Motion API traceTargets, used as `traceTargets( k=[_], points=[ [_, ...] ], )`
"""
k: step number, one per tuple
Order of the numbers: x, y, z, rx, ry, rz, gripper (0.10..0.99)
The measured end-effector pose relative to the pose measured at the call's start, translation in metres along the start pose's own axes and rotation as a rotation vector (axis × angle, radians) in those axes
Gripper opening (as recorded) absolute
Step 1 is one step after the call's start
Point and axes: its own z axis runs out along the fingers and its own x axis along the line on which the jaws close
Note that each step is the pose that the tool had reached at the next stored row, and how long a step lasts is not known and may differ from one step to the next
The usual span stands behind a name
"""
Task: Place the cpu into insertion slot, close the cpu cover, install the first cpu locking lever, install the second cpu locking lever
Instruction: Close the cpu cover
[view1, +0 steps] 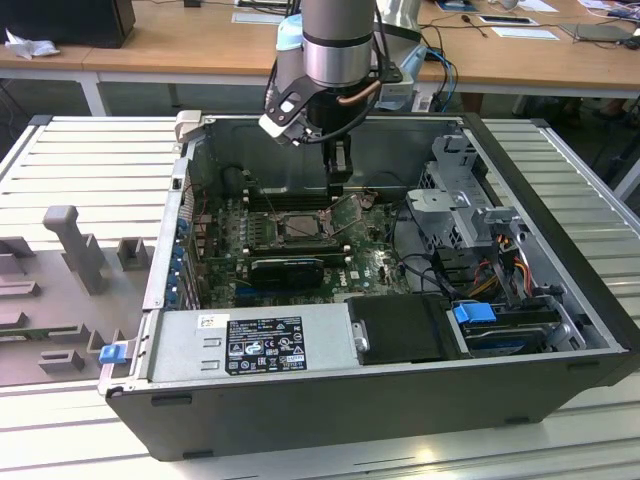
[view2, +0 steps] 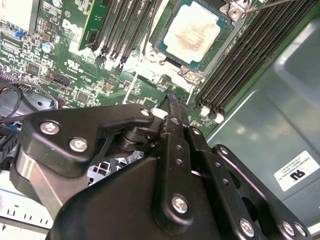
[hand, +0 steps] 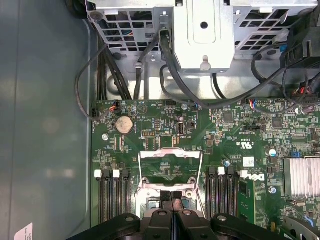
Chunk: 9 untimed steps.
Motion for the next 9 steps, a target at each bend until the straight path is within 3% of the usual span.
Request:
traceTargets(
  k=[9],
  points=[
    [0.0001,0.0028,0.0003,0.0,0.0,0.0,0.106]
  ],
)
